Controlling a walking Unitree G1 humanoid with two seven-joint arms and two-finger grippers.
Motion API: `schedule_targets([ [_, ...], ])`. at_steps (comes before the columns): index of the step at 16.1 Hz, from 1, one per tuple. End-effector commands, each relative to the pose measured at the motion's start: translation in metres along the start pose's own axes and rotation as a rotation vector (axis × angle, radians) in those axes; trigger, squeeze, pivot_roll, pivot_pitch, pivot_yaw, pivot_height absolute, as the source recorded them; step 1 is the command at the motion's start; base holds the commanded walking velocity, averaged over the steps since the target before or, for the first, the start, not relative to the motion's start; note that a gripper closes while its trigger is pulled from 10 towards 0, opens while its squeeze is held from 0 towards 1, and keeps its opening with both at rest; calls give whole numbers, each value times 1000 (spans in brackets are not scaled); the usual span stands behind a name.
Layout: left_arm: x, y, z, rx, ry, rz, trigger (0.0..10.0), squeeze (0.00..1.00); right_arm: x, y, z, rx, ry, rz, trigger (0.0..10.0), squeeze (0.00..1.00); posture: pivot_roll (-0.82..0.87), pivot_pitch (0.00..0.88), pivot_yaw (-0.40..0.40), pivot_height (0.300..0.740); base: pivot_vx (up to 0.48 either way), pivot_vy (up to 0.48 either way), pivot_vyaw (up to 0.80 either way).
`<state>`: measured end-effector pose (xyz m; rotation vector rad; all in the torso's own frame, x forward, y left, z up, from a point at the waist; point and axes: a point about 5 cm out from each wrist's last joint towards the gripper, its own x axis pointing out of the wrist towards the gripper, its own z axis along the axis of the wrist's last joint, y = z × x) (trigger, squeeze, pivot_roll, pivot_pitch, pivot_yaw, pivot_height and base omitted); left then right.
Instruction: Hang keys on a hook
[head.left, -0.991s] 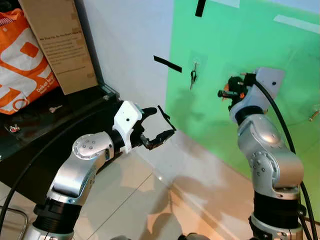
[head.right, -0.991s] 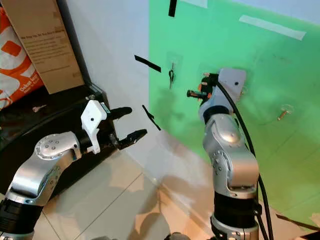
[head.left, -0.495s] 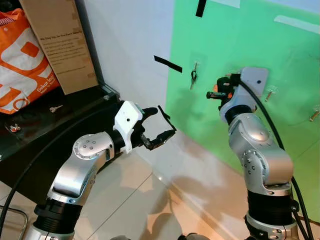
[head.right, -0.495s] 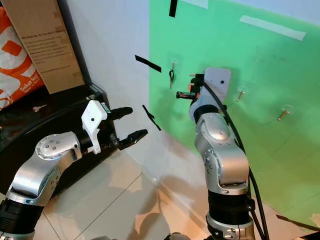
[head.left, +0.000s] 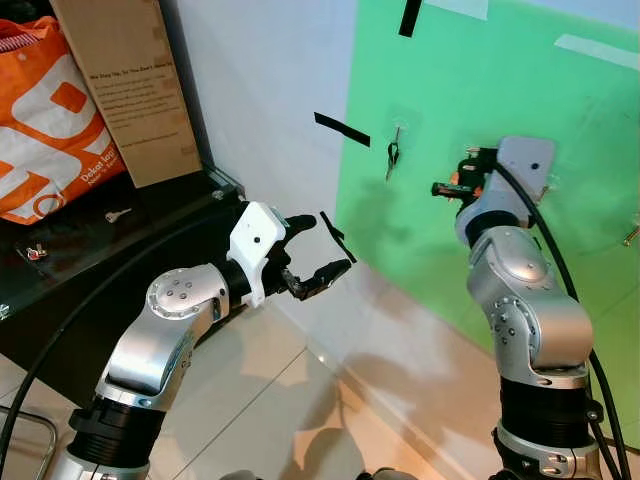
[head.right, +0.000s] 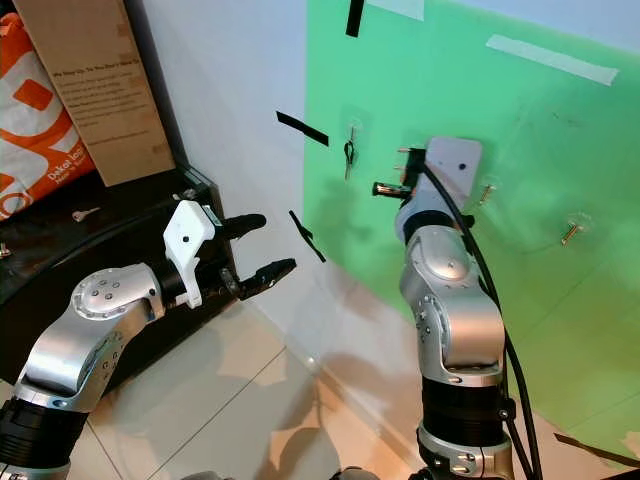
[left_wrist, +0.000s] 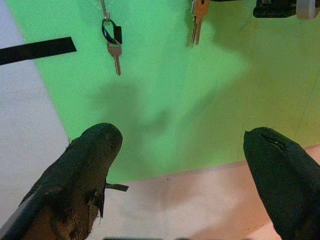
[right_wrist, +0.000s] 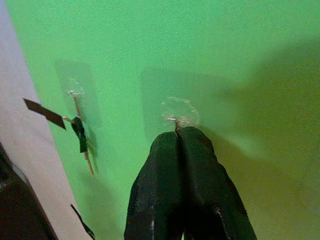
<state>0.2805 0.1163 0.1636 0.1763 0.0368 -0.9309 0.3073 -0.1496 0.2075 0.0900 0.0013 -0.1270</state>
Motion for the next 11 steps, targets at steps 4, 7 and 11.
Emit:
schedule_targets([
  [4, 2, -2, 1, 5, -4, -14, 10000, 0, 1, -16, 3, 35, -3, -108, 10000, 0, -80, 0, -31, 740, 0, 0, 0],
  [7, 2, -2, 1, 7, -2, -15, 10000, 0, 0, -14, -9, 42, 80, -95, 10000, 0, -81, 0, -31, 740, 0, 0, 0],
  [11, 2, -2, 0, 6, 1, -11, 10000, 0, 0, -14, -21, 97, 150, -109, 10000, 0, -79, 0, -34, 740, 0, 0, 0],
])
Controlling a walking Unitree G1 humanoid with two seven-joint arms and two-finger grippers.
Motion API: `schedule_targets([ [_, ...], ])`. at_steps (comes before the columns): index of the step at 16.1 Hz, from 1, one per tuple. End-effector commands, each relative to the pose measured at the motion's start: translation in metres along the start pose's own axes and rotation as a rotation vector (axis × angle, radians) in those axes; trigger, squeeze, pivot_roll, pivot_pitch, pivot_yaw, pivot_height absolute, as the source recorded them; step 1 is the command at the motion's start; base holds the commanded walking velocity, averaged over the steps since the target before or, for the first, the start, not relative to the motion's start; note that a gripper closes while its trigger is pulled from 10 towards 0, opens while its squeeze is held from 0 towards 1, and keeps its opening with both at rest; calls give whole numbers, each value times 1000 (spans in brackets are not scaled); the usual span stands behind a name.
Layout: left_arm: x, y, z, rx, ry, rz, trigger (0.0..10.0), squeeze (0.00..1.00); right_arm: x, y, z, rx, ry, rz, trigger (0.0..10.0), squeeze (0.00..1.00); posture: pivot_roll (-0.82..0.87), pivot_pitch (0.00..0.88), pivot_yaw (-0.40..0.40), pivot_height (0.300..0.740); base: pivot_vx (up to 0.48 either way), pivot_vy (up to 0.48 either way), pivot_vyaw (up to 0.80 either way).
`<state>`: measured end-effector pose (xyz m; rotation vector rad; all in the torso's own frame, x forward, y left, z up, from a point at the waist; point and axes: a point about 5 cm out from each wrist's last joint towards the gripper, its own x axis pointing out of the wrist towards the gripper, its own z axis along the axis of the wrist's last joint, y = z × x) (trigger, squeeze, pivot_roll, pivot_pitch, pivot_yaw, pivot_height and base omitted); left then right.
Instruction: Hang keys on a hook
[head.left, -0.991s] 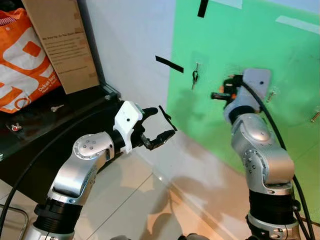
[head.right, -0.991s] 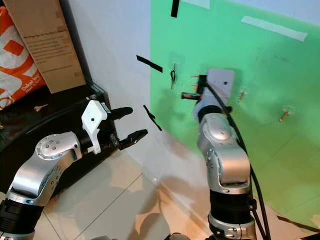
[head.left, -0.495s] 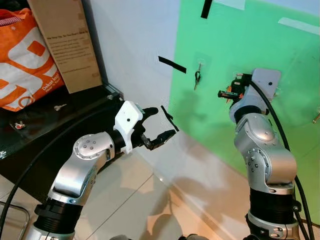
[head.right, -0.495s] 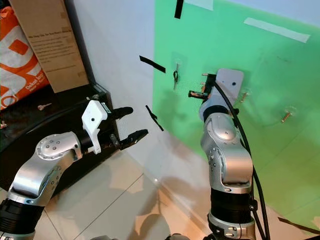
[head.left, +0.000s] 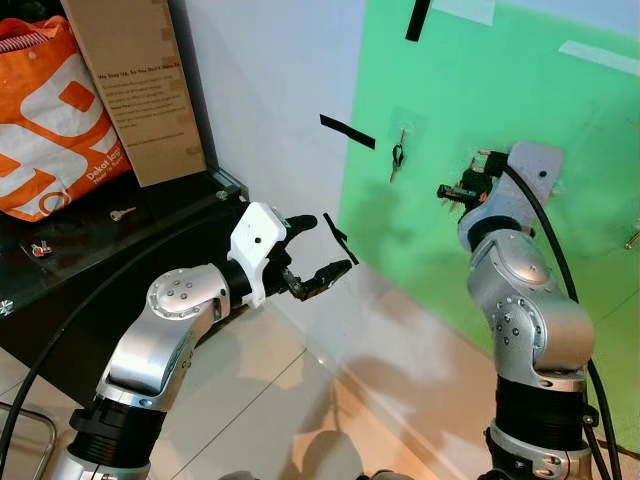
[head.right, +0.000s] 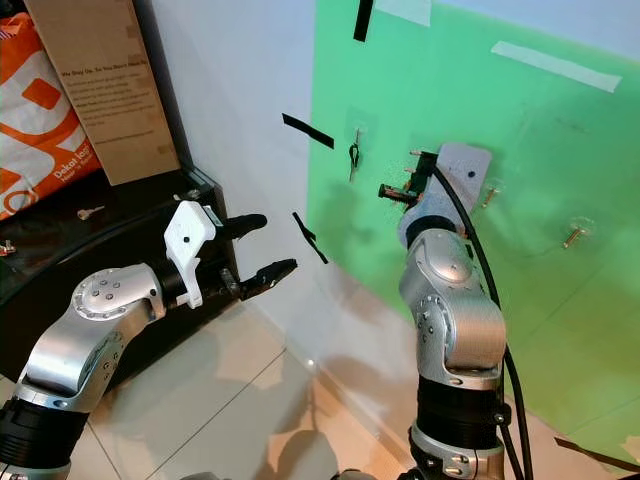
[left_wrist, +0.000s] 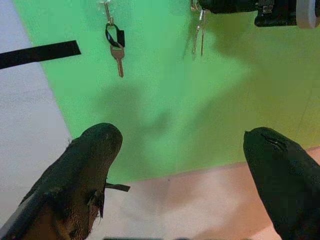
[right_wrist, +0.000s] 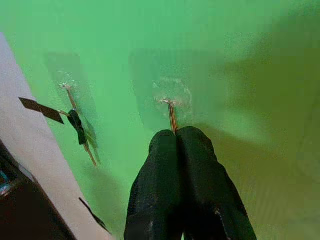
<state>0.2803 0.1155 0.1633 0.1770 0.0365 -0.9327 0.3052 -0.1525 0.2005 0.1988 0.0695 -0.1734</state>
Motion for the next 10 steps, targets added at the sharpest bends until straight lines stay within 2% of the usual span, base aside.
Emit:
schedule_targets([
  [1, 2, -1, 0, 4, 2, -9, 10000, 0, 3, -12, -14, 49, 96, -70, 10000, 0, -79, 0, -34, 740, 0, 0, 0],
  [4, 2, -1, 0, 3, 3, -12, 10000, 0, 3, -12, -25, 218, 183, -56, 10000, 0, -83, 0, -30, 740, 0, 0, 0],
  [7, 2, -2, -1, 2, 6, -14, 10000, 0, 1, -4, -32, 250, 238, 13, 10000, 0, -83, 0, -27, 740, 0, 0, 0],
  [10, 2, -2, -1, 4, 10, -16, 10000, 0, 0, -3, -33, 210, 251, 33, 10000, 0, -87, 0, -24, 740, 0, 0, 0],
])
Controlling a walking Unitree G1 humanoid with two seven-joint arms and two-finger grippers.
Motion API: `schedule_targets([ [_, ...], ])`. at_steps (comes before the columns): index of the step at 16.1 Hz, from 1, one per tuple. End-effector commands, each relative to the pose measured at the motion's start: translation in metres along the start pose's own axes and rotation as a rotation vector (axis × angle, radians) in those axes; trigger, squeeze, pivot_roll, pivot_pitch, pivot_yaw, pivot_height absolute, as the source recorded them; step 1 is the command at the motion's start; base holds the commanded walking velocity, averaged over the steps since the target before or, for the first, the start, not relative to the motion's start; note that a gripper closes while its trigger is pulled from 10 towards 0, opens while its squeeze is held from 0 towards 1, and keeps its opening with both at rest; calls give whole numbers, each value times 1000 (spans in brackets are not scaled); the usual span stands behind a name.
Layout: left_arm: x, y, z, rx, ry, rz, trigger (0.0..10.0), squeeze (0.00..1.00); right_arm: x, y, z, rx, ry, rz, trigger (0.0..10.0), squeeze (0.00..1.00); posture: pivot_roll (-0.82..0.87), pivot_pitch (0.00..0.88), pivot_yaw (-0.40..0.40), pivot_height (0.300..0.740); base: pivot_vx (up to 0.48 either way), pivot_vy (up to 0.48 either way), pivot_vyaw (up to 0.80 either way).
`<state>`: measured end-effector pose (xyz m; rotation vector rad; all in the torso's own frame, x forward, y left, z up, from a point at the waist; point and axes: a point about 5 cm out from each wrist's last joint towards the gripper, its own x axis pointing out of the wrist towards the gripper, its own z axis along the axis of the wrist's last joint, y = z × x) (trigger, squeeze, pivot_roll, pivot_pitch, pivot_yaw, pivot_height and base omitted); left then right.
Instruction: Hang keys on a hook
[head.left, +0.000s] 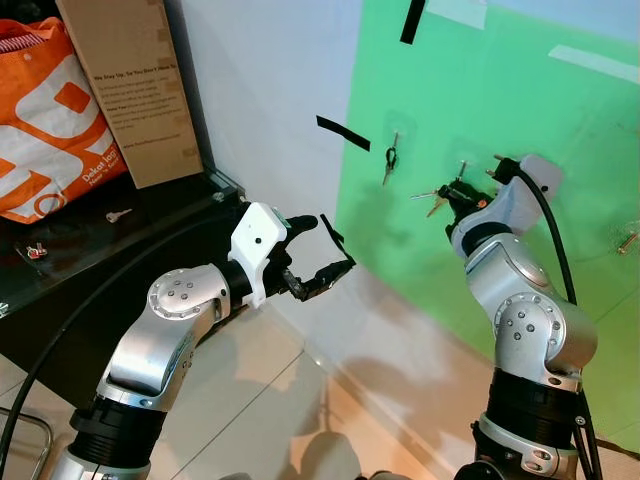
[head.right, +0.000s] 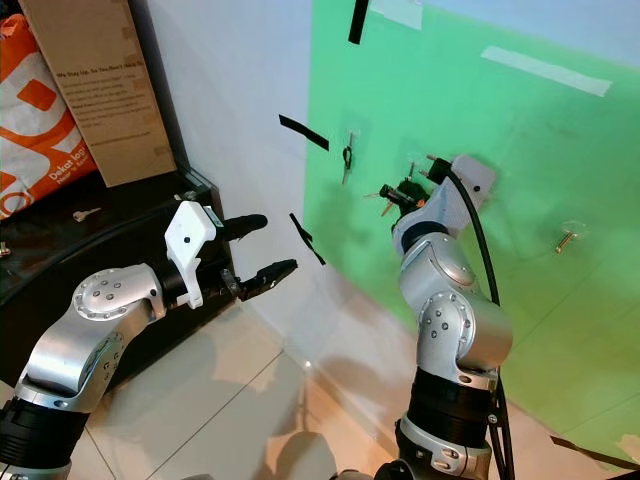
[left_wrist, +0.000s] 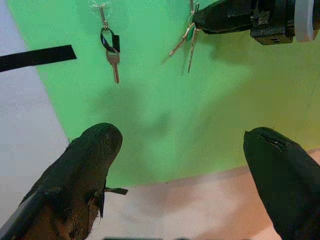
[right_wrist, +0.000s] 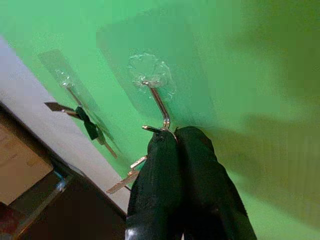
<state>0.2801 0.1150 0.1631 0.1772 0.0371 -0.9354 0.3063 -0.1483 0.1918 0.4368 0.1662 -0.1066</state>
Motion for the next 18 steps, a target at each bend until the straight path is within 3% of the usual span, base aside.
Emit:
schedule_targets([
  [1, 2, -1, -1, 5, 9, -13, 10000, 0, 1, -11, -22, -21, 123, -43, 10000, 0, -87, 0, -24, 740, 0, 0, 0],
  [4, 2, -1, -1, 8, 9, -12, 10000, 0, 2, -13, -17, -82, 97, -39, 10000, 0, -87, 0, -25, 740, 0, 0, 0],
  [5, 2, -2, -1, 8, 9, -11, 10000, 0, 2, -13, -16, -92, 85, -40, 10000, 675, -86, 0, -25, 740, 0, 0, 0],
  [6, 2, -2, -1, 9, 9, -10, 10000, 0, 2, -13, -15, -102, 81, -38, 10000, 1000, -86, 0, -25, 740, 0, 0, 0],
  [9, 2, -1, -2, 14, 9, -2, 10000, 0, 1, -16, -12, -221, 51, -11, 10000, 1000, -86, 0, -25, 740, 0, 0, 0],
  [13, 0, 1, -2, 0, 2, 29, 10000, 0, -4, -18, -17, -214, 68, 61, 10000, 1000, -86, 0, -24, 740, 0, 0, 0],
  [14, -3, 4, -4, -22, -5, 95, 10000, 0, -12, -23, -24, -318, 72, 128, 10000, 1000, -90, 0, -16, 740, 0, 0, 0],
  [15, -4, 5, -5, -29, -5, 113, 10000, 0, -14, -25, -26, -325, 71, 137, 10000, 1000, -90, 0, -16, 740, 0, 0, 0],
  [16, -9, 11, -10, -25, 6, 210, 10000, 0, -19, -38, -34, -378, 59, 117, 10000, 1000, -92, 0, -9, 740, 0, 0, 800],
  [18, -19, 19, -20, -11, 56, 360, 10000, 0, -26, -52, -44, -351, 53, 86, 10000, 1000, -94, 0, 1, 740, 0, 0, 800],
])
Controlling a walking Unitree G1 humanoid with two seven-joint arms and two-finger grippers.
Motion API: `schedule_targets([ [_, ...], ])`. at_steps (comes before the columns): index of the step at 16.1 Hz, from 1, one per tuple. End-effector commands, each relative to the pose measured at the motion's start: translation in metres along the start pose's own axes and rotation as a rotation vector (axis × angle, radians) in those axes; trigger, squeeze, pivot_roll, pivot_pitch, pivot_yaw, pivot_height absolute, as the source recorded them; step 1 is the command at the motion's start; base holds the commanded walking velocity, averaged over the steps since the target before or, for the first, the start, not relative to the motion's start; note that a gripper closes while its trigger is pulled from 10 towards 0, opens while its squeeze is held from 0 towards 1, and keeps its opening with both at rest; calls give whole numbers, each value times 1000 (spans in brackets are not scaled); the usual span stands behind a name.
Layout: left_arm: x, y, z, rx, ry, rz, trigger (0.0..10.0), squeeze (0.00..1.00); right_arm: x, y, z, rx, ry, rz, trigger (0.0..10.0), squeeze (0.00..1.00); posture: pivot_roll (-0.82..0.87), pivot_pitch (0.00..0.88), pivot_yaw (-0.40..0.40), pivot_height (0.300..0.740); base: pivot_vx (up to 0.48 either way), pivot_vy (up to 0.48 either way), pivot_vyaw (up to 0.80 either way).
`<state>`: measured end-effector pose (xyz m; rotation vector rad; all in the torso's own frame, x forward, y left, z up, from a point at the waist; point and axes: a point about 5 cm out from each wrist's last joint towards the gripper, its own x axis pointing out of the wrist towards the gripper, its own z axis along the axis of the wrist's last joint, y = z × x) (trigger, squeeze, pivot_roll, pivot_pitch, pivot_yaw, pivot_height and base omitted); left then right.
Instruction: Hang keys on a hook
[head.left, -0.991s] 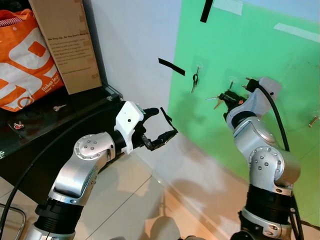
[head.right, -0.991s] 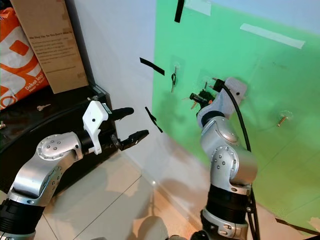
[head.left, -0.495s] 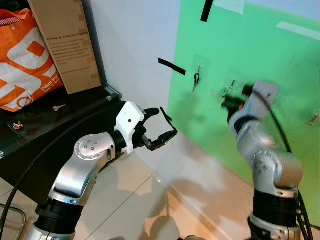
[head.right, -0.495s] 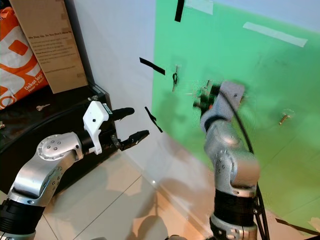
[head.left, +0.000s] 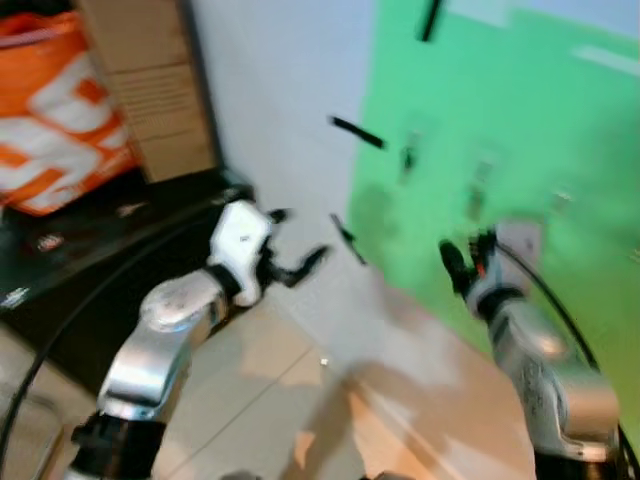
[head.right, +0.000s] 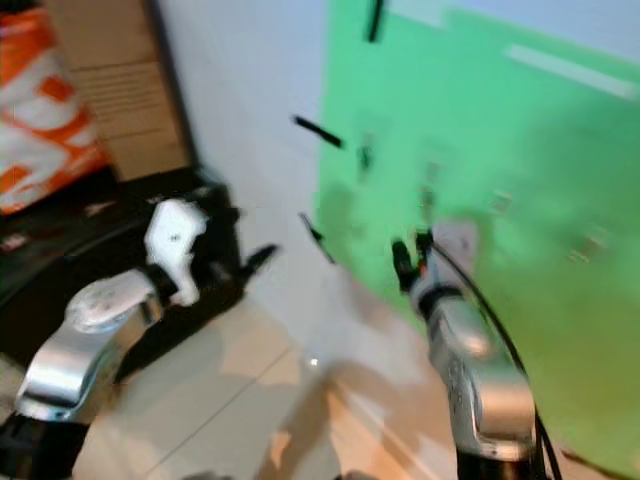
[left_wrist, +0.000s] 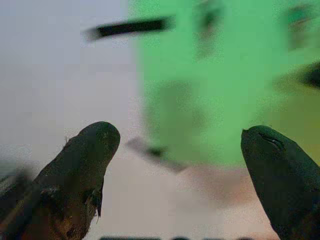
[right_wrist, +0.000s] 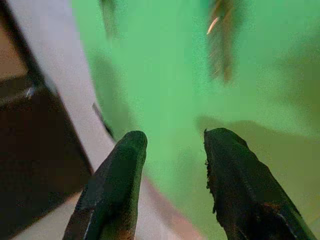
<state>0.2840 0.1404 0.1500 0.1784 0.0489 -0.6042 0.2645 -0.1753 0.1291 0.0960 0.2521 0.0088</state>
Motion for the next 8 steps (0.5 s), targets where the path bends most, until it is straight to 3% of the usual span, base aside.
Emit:
schedule_targets([
  [1, -2, 7, -5, 13, 36, 65, 10000, 0, 0, 1, 5, 8, -39, 3, 10000, 1000, -94, 0, 1, 740, 0, 0, 800],
  [2, -4, 16, -14, 35, 81, 179, 10000, 0, -1, -3, -2, -36, -50, -39, 10000, 1000, -94, 0, 1, 740, 0, 0, 800],
  [3, -5, 19, -15, 30, 78, 214, 10000, 0, -1, -2, -3, -41, -56, -41, 10000, 1000, -91, 0, 8, 740, 0, 0, 800],
  [6, -5, 19, -12, 26, 60, 246, 10000, 0, -3, 8, -4, 3, -97, 13, 10000, 1000, -91, 0, 8, 740, 0, 0, 800],
  [8, -5, 18, -13, 27, 59, 263, 10000, 0, -2, 4, -11, 7, -73, -39, 10000, 1000, -87, 0, 13, 740, 262, 0, 800],
])
